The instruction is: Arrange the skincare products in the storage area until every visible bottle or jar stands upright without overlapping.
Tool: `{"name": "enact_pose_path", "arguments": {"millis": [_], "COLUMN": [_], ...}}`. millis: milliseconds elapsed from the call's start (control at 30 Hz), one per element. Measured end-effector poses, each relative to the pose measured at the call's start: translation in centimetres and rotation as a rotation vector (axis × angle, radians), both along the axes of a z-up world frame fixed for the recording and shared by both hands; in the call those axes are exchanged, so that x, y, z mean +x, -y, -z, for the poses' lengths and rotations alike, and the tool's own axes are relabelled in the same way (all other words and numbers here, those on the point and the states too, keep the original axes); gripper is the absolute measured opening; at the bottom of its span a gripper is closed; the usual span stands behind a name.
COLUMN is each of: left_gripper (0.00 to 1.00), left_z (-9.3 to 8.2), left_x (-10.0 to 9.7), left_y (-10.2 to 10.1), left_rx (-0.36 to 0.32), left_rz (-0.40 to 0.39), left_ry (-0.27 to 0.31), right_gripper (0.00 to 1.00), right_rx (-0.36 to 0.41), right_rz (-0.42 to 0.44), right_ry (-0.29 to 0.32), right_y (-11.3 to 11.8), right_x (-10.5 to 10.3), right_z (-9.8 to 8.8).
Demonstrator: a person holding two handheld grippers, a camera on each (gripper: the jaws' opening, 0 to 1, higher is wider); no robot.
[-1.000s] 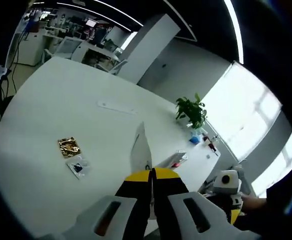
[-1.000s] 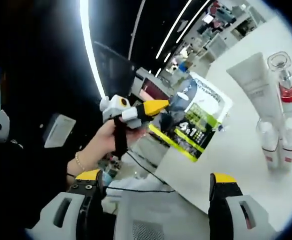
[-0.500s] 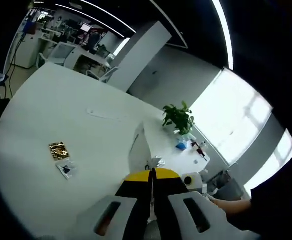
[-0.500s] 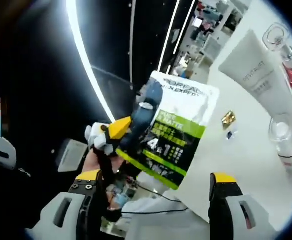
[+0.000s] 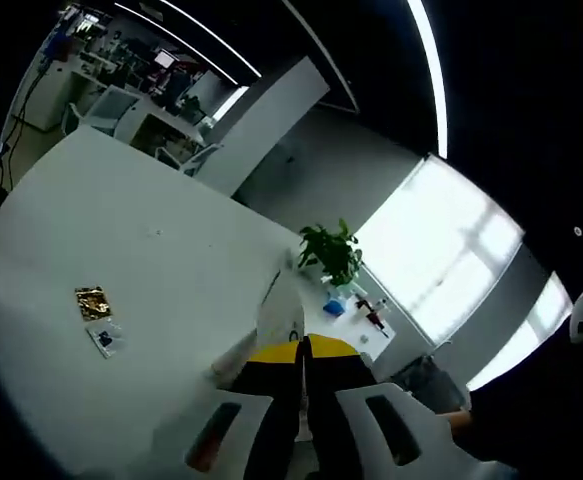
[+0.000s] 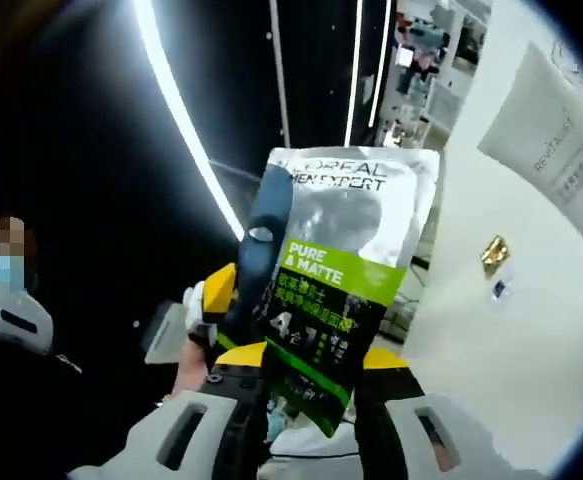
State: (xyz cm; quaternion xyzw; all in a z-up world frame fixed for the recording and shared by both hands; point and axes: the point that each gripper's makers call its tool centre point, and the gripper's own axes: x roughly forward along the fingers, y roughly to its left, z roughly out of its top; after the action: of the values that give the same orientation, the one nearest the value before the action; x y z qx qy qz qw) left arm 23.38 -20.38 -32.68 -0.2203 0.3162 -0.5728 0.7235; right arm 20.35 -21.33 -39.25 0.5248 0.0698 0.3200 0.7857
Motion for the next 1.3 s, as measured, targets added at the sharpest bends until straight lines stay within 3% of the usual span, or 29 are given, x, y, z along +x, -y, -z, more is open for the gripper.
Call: {"name": "enact_pose_path", "arguments": {"millis": [167, 300, 600, 733, 900, 967, 1167, 1300], "left_gripper": [0.01, 0.01, 0.00, 0.09, 0.17, 0.20, 0.17, 0.07], "left_z": [0.2, 0.7, 1.0, 0.7, 0.3, 0.1, -0.6, -1.0], "left_x": [0.6, 0.0, -2.5, -3.2, -4.4, -4.7, -4.8, -4.8], "left_y": [-1.2, -1.4, -0.6, -0.1, 0.9, 1.4, 2.6, 3.3], "left_rx": [-0.017, -0.048, -0.098, -0.112, -0.135, -0.154, -0.217, -0.241], "left_rz": [-0.031, -0.028, 0.038, 0.066, 0.120, 0.134, 0.158, 0.165], "left_ry": [0.007, -0.021, -0.031, -0.035, -0.040, -0.042, -0.075, -0.074], "right_gripper": [0.00, 0.00, 0.00, 0.00, 0.00, 0.00, 0.00, 0.00], "right_rx": [0.057, -0.065, -0.195, -0.251, -0.245, -0.281, -0.386, -0.388], "right_rz": [0.069, 0.051, -0.004, -0.043, -0.063, -0.078, -0.162, -0.179], "right_ry": [0.058, 0.061, 0.069, 0.078, 0.100, 0.111, 0.144, 0.156], "right_y": [2.3, 2.5, 3.0, 2.6, 2.5, 2.3, 1.2, 1.0], "right_x": [-0.9, -1.6, -3.1, -3.9, -4.7, -5.1, -6.7, -7.3], "right_z": [-1.9, -1.9, -2.9, -3.0, -3.7, -3.7, -3.7, -4.0]}}
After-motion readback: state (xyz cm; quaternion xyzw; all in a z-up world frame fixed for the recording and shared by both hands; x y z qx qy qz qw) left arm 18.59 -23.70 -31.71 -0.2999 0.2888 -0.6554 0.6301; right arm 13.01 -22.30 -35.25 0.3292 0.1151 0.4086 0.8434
